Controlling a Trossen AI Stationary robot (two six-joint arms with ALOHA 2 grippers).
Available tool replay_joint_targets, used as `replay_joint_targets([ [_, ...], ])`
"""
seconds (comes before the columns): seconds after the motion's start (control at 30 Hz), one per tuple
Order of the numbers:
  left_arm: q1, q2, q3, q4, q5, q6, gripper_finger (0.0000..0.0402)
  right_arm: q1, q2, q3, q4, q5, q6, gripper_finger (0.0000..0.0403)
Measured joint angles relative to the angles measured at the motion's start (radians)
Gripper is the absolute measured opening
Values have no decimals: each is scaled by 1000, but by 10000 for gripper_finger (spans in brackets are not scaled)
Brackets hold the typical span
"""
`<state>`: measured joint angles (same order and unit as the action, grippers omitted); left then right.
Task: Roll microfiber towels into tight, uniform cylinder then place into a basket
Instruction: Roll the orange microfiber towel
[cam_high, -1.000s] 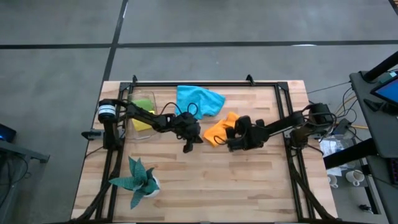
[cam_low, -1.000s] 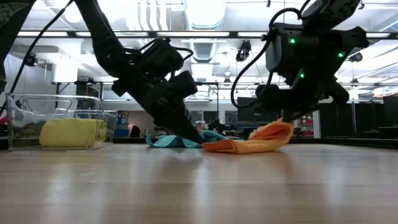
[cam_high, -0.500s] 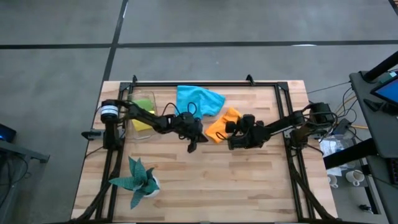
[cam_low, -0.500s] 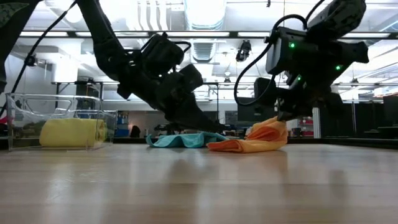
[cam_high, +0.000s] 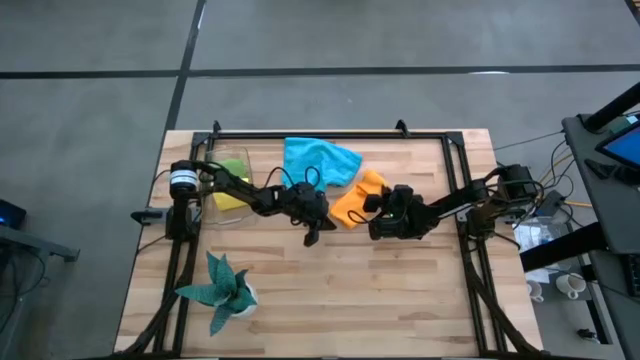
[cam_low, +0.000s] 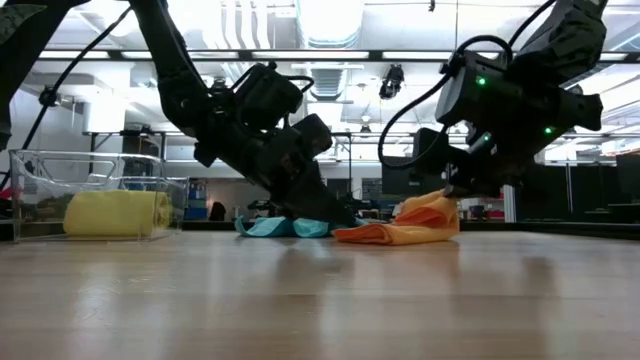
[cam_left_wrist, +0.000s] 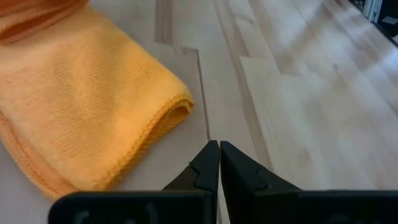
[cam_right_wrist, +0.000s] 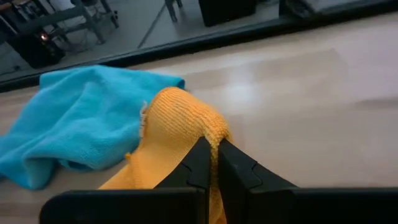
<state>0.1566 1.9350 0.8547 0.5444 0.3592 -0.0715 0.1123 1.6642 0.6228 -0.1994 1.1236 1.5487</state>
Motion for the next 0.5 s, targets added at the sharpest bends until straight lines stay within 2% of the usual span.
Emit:
replay_joint_targets([
  [0.17, 0, 0, 0, 74, -23, -2, 0, 3, 0, 0, 36, 41, -91, 13],
  [0.3, 1, 0, 0, 262, -220, -31, 0, 3, 0, 0, 41, 55, -109, 13],
  [0.37, 18, 0, 18, 294, -287, -3, 0, 3, 0, 0, 44, 57, -99, 13],
  [0.43, 45, 9, 52, 277, -293, 1, 0, 3, 0, 0, 48, 57, -94, 13],
  [0.5, 70, 35, 90, 282, -255, -1, 0, 3, 0, 0, 54, 57, -94, 13],
])
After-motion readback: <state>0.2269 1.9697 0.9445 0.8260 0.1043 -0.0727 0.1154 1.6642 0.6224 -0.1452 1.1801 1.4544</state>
